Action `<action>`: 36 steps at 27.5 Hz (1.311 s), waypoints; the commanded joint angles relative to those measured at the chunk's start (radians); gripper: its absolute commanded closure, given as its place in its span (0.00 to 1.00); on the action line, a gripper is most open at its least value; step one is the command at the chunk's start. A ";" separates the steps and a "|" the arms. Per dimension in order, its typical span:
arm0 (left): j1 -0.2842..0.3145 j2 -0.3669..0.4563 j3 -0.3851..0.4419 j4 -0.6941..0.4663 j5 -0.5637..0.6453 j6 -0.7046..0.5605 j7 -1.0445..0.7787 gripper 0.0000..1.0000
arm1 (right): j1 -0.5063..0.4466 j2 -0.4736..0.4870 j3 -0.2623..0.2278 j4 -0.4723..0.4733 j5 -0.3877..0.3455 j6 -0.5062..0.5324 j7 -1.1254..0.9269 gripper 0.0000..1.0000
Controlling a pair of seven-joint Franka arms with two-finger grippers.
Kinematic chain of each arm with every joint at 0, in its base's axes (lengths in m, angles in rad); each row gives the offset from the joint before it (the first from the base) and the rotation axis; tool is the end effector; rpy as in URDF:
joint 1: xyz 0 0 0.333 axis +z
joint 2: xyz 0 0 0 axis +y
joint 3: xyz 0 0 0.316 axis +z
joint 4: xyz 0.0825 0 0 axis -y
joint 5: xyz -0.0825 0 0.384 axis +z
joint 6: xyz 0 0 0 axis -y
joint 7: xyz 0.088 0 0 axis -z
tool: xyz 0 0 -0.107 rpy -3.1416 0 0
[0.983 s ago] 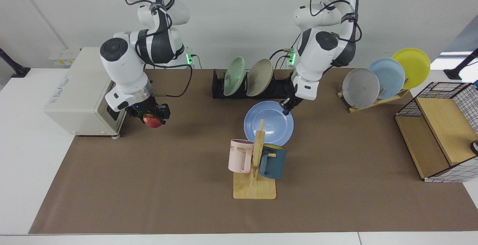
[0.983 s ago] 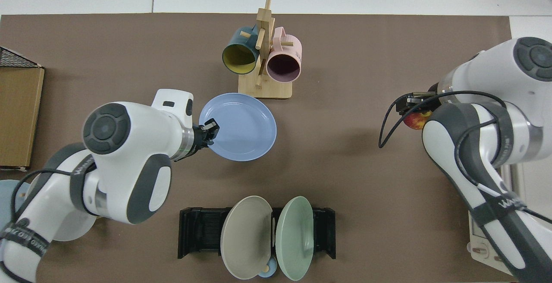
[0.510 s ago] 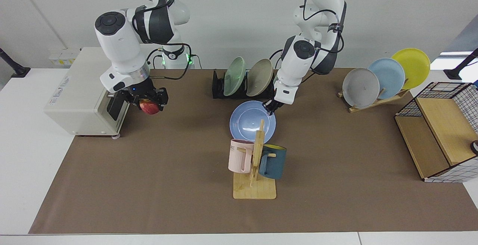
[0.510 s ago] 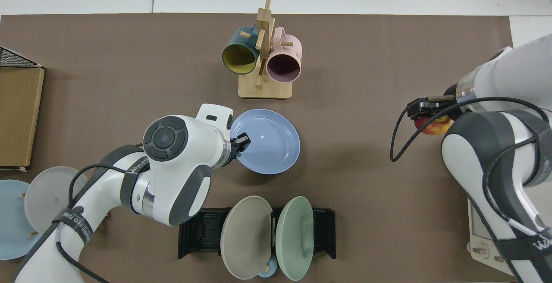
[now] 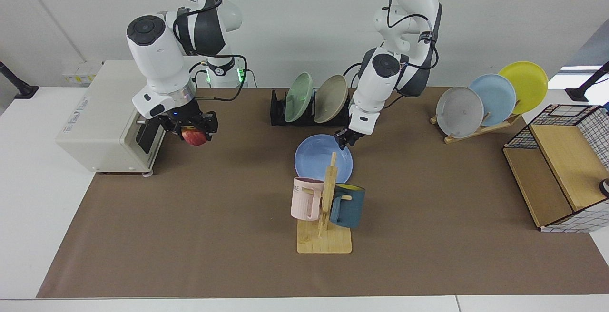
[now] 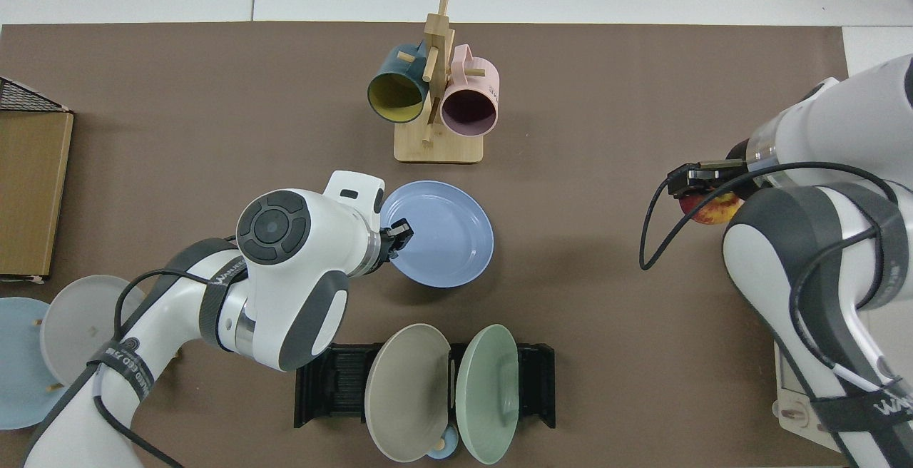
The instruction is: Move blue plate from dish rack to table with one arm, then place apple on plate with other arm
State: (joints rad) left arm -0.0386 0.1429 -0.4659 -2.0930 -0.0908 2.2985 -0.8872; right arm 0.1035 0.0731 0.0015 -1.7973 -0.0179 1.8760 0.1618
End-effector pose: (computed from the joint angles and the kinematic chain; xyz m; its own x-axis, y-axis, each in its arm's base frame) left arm 0.5037 -0.2750 0.3694 0.9019 0.4278 -0.0602 0.4319 -0.8908 0.1411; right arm 0.5821 0.0600 0.5011 0.9986 -0.0514 0.0082 -0.0515 -0.9985 0.0159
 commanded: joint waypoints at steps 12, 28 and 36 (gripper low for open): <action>0.146 -0.178 0.044 0.108 0.046 -0.330 0.143 0.00 | 0.056 -0.001 0.006 -0.030 0.009 0.017 0.044 1.00; 0.121 -0.275 0.361 0.287 0.017 -0.724 0.603 0.00 | 0.360 0.106 0.006 -0.048 0.047 0.210 0.498 1.00; 0.120 -0.306 0.394 0.283 0.031 -0.783 0.755 0.00 | 0.481 0.223 0.005 -0.047 0.053 0.348 0.695 1.00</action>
State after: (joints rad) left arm 0.0961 -0.1412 -0.0742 -1.8046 -0.0620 1.5412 -0.1771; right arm 0.5337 0.2311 0.0140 -1.8471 0.0199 2.1430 0.7548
